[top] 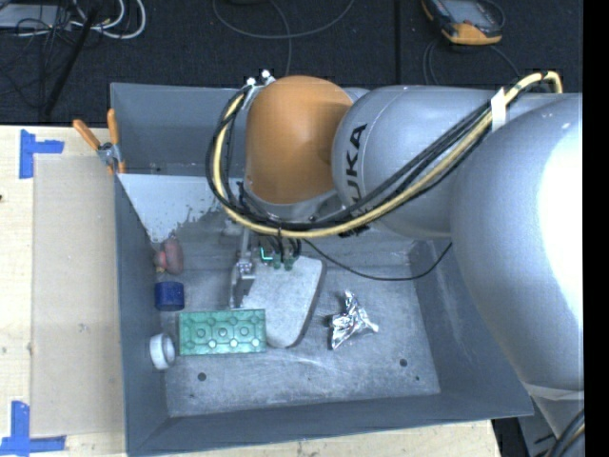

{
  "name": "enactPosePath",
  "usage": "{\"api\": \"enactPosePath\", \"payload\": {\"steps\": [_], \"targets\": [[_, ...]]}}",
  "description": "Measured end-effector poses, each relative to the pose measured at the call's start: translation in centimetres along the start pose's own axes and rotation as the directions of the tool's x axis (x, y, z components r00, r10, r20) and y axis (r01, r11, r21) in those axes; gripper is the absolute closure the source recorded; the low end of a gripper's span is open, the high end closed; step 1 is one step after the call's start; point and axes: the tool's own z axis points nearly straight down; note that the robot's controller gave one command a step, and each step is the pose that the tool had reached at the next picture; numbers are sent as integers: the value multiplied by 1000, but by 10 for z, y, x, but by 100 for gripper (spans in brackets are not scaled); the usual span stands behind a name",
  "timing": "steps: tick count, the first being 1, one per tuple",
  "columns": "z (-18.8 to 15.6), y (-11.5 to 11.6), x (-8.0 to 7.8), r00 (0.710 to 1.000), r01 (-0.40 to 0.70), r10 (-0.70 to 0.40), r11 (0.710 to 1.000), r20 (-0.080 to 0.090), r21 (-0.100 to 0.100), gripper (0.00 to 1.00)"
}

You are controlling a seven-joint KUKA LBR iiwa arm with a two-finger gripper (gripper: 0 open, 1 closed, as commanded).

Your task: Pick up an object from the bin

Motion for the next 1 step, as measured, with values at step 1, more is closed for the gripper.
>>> {"api": "enactPosePath", "payload": {"steps": [1], "targets": [[75,-9,51,991,136,-136,991,12,-1,0]]}}
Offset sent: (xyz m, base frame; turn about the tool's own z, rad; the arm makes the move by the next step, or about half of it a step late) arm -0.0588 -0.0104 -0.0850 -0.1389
